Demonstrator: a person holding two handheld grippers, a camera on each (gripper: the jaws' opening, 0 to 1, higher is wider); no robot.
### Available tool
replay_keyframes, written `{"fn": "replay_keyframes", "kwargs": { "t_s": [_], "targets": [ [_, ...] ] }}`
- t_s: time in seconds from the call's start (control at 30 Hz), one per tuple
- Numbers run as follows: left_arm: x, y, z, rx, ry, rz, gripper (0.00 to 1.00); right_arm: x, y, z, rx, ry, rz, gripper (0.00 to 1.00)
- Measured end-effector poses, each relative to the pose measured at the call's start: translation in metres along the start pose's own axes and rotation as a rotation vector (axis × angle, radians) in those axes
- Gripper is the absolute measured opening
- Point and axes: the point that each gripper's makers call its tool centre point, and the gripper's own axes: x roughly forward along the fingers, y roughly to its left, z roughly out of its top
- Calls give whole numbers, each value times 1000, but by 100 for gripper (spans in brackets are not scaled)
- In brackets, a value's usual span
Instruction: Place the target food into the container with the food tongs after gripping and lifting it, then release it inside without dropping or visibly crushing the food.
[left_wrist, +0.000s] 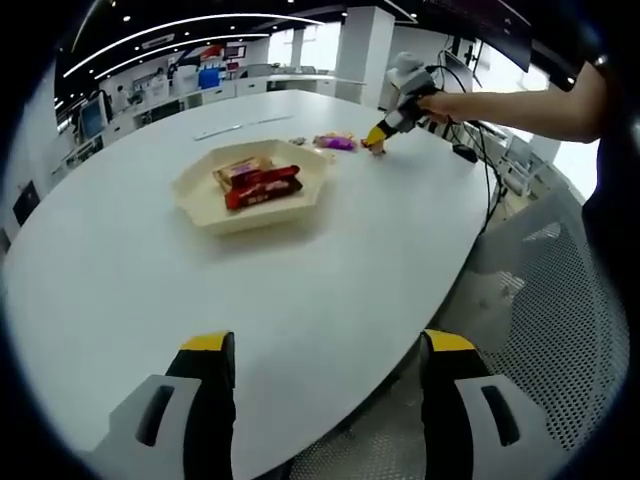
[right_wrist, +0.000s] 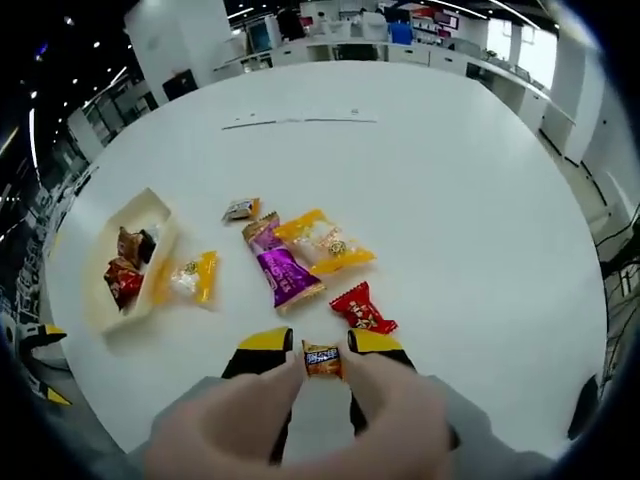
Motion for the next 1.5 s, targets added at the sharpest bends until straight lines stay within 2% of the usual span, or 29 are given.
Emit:
{"fn": "replay_keyframes", "kwargs": {
  "t_s": [0.4, 0.47, 0.53, 0.67, 0.77, 0.97, 1.07, 1.2, 1.33, 1.5],
  "targets": [
    [-1, 0, 3, 1, -13, 1, 72, -35, 4, 27, -52, -47, 9, 22],
    [-1, -3, 4, -7, -19, -10, 73, -43, 5, 34, -93, -57, 2, 22],
    [0, -4, 4, -6, -21, -20, 73, -50, 6, 39, -94, -53, 4, 22],
    [-1, -8, 7, 8, -32, -30, 73, -75, 11, 60, -109, -90, 18, 22],
    [-3, -8, 12, 12, -57, -33, 73, -100, 18, 82, -112, -134, 32, 23],
    [-7, -8, 21, 22, -103, -26, 73, -144, 29, 112, -157, -199, 26, 23],
    [-8, -9, 23, 30, -119, -27, 73, -161, 36, 119, -174, -220, 24, 23],
    [-9, -10, 25, 37, -132, -30, 73, -171, 39, 120, -184, -229, 15, 23],
    [-10, -10, 28, 44, -146, -32, 73, -175, 46, 120, -187, -232, 17, 23],
    [-11, -13, 30, 54, -155, -37, 73, -171, 69, 123, -198, -241, 43, 23]
  ]
}}
